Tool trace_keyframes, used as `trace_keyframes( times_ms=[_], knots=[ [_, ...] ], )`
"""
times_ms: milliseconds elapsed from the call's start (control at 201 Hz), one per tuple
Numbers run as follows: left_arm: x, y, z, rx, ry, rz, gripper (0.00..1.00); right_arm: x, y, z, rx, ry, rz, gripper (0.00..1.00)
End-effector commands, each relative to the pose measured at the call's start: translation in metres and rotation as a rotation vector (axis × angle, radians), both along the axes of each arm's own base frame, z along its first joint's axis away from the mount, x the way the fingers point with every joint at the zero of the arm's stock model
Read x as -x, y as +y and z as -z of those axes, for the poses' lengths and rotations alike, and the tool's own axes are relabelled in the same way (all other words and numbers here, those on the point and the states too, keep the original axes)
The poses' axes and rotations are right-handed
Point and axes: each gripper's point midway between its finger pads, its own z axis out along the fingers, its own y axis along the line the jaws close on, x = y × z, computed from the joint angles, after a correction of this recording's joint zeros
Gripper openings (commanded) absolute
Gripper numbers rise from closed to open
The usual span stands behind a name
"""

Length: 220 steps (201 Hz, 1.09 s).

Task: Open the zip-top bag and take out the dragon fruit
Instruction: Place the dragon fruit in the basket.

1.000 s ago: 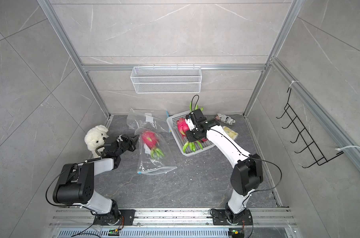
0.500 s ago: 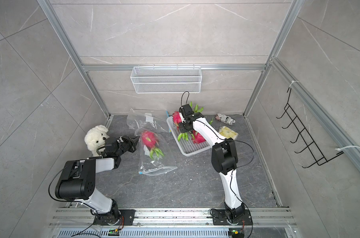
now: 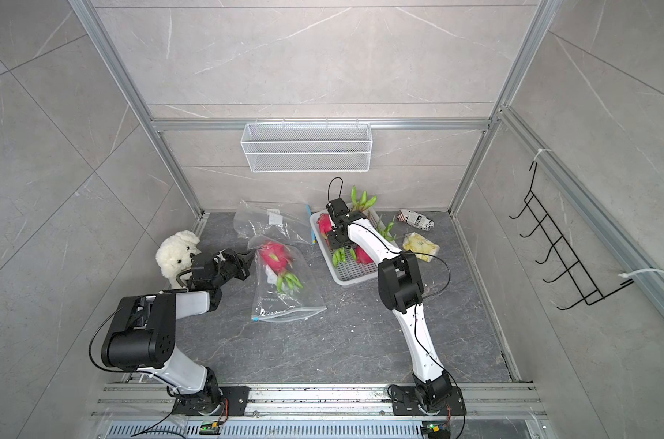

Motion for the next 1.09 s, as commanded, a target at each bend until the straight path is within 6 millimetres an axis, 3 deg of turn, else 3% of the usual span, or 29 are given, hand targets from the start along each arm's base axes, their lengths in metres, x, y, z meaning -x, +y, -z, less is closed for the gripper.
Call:
trace_keyframes(
  times_ms=[0,219,269,343,438,577,716,930,1090],
  knots=[
    [-0.002,-0.001,-0.010,0.007,-0.053,0.021,0.15,-0.003,-0.005,-0.012,0.003,-0.025,0.040,0.47],
    [-0.002,0.000,-0.009,0.006,-0.049,0.017,0.21,0.012,-0.009,-0.082,-0.071,-0.143,0.045,0.52],
    [-0.001,-0.002,-0.009,0.007,-0.050,0.028,0.31,0.023,-0.009,-0.098,-0.092,-0.171,0.034,0.54],
    [0.002,-0.003,-0.010,0.004,-0.053,0.042,0.54,0.041,-0.010,-0.114,-0.122,-0.198,0.017,0.57],
    [0.009,-0.003,-0.008,-0.038,-0.049,0.069,0.62,0.068,-0.013,-0.127,-0.160,-0.215,-0.002,0.57],
    [0.031,-0.003,0.000,-0.176,-0.002,0.123,0.66,0.116,-0.008,-0.131,-0.234,-0.198,-0.059,0.57],
    [0.058,0.001,0.004,-0.303,0.028,0.139,0.67,0.166,0.006,-0.120,-0.284,-0.159,-0.129,0.55],
    [0.104,-0.004,0.032,-0.352,0.107,0.170,0.67,0.228,0.039,-0.110,-0.338,-0.160,-0.224,0.54],
    [0.123,-0.015,0.045,-0.353,0.135,0.198,0.67,0.266,0.063,-0.096,-0.359,-0.131,-0.300,0.54]
  ],
)
